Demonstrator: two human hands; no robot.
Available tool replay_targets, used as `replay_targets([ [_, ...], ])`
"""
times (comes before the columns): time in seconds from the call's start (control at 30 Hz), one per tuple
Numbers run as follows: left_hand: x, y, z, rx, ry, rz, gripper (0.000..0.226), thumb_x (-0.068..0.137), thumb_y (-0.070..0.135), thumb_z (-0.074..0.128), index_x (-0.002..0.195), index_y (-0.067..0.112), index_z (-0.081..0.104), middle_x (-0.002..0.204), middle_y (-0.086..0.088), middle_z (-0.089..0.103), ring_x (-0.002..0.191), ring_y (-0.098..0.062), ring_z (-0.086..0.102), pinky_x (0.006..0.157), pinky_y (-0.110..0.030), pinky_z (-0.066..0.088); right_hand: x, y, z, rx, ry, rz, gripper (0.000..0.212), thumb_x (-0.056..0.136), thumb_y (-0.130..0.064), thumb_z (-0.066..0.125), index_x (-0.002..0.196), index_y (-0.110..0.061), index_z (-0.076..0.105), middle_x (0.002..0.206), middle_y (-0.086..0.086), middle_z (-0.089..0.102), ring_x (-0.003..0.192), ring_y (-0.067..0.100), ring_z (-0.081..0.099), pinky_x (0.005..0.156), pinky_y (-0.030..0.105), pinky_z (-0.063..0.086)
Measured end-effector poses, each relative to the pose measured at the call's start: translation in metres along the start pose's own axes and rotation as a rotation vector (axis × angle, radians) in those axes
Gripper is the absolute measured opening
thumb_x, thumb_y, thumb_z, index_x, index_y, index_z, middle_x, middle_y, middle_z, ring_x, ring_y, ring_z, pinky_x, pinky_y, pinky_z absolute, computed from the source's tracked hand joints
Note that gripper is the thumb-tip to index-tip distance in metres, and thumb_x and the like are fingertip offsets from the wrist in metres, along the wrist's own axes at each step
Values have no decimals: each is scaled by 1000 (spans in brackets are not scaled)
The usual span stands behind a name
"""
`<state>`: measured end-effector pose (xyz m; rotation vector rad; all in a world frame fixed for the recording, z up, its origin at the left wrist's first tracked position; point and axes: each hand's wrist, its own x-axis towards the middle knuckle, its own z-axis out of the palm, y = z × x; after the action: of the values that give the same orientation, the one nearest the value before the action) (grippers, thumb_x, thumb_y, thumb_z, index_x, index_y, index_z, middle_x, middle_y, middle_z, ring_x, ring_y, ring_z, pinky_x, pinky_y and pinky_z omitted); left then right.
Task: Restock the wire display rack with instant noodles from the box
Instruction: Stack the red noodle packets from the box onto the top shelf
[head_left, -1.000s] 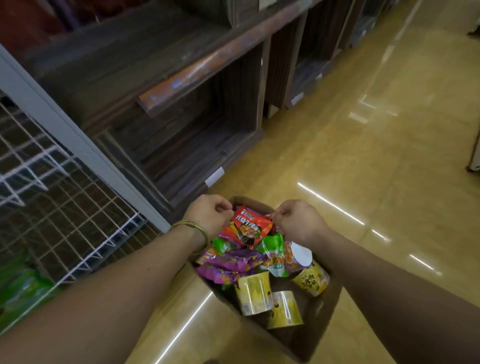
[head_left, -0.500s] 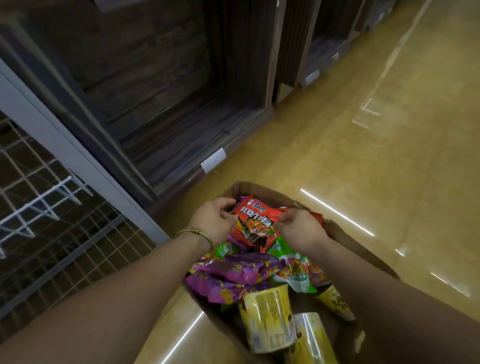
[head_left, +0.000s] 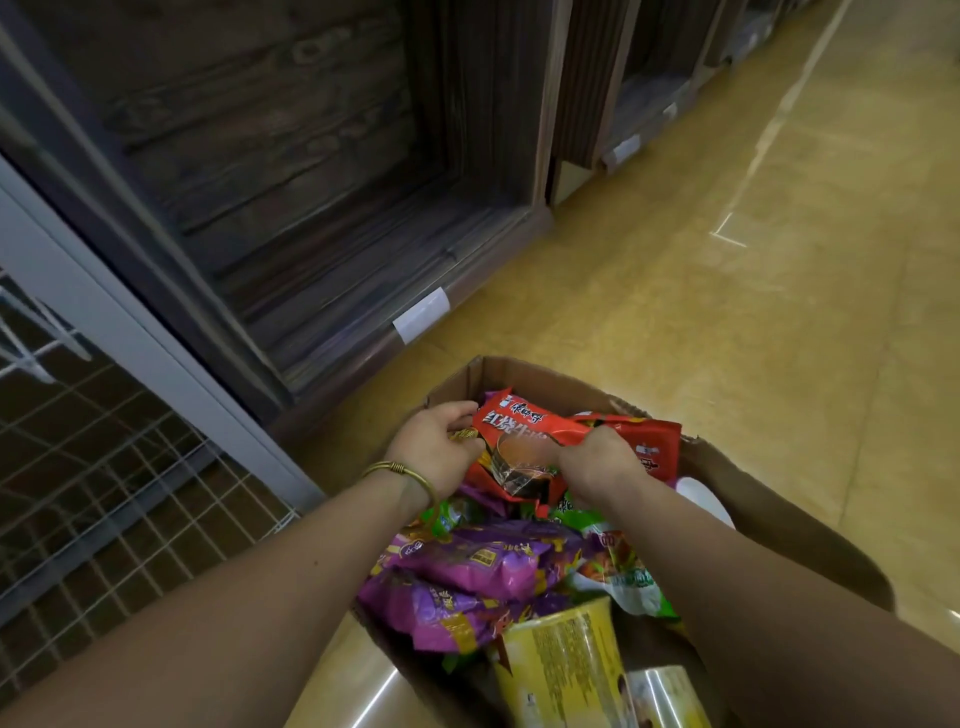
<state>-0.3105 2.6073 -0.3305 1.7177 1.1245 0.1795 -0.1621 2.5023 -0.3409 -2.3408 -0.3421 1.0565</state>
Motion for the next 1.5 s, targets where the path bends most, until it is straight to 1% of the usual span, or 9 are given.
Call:
replay_targets([
  [0.13, 7, -15, 7, -30, 39, -42, 49, 88, 15, 69, 135, 20, 56, 129, -1, 61, 109, -22, 63, 93, -45, 55, 4, 2, 9, 39, 45, 57, 78, 73, -45, 85, 123, 4, 51, 96, 11, 68, 80, 27, 65, 58, 28, 45],
  [0.27, 5, -25, 5, -52, 42, -111, 48, 87, 15, 70, 133, 17, 56, 122, -2, 61, 107, -24, 64, 93, -46, 55, 6, 1, 7, 200, 61, 117, 41, 76, -17, 85, 103, 5, 62, 85, 12, 68, 73, 28, 64, 72, 39, 57],
  [0.4, 7, -30, 2, -69, 61, -166, 45, 87, 17, 71, 129, 13, 57, 103, 1, 59, 101, -23, 64, 93, -46, 54, -3, 3, -2, 492, -6, 117, 12, 91, -7, 67, 100, -3, 61, 73, 8, 61, 59, 20, 55, 56, 32, 45],
  [0.5, 8, -32, 3, -102, 72, -185, 46, 87, 27, 73, 128, 15, 57, 111, -3, 61, 101, -21, 64, 95, -46, 53, -9, 1, -8, 714, -87, 102, 12, 100, -6, 52, 110, -10, 54, 98, 13, 72, 84, 28, 71, 68, 41, 61],
  [0.63, 8, -29, 4, -161, 72, -174, 50, 88, 35, 71, 131, 14, 56, 122, -6, 60, 107, -20, 61, 97, -46, 53, -8, 4, -20, 836, -109, 53, 18, 100, -7, 46, 117, -10, 51, 113, 23, 70, 101, 40, 70, 87, 63, 54],
  [0.8, 0, -17, 4, -322, -35, -195, 68, 79, 51, 74, 135, 18, 53, 122, -3, 64, 104, -18, 65, 92, -42, 56, -18, 10, -42, 892, -169, 26, 26, 99, -12, 44, 121, -3, 54, 110, 25, 71, 96, 39, 71, 86, 54, 57],
  [1.03, -12, -5, 16, -745, -359, -308, 52, 70, 17, 79, 120, 10, 64, 111, -20, 72, 104, -40, 68, 96, -54, 51, -18, 16, -37, 768, -320, -18, 30, 97, -18, 50, 123, -3, 56, 112, 24, 71, 104, 42, 69, 99, 58, 49],
  [1.37, -7, -26, 5, -759, 14, -333, 45, 70, 10, 84, 111, 14, 65, 96, -14, 76, 89, -34, 73, 83, -49, 58, 3, 36, -73, 54, 315, -269, 26, 96, -24, 61, 119, -14, 63, 102, 1, 67, 81, 16, 63, 66, 28, 50],
  [1.5, -8, -31, 2, -708, 85, -345, 38, 69, 14, 86, 101, 17, 66, 93, -11, 77, 84, -33, 74, 83, -54, 58, 8, 46, -84, -357, 454, -358, 43, 97, -22, 59, 138, -11, 54, 133, 13, 51, 117, 29, 52, 97, 38, 46],
])
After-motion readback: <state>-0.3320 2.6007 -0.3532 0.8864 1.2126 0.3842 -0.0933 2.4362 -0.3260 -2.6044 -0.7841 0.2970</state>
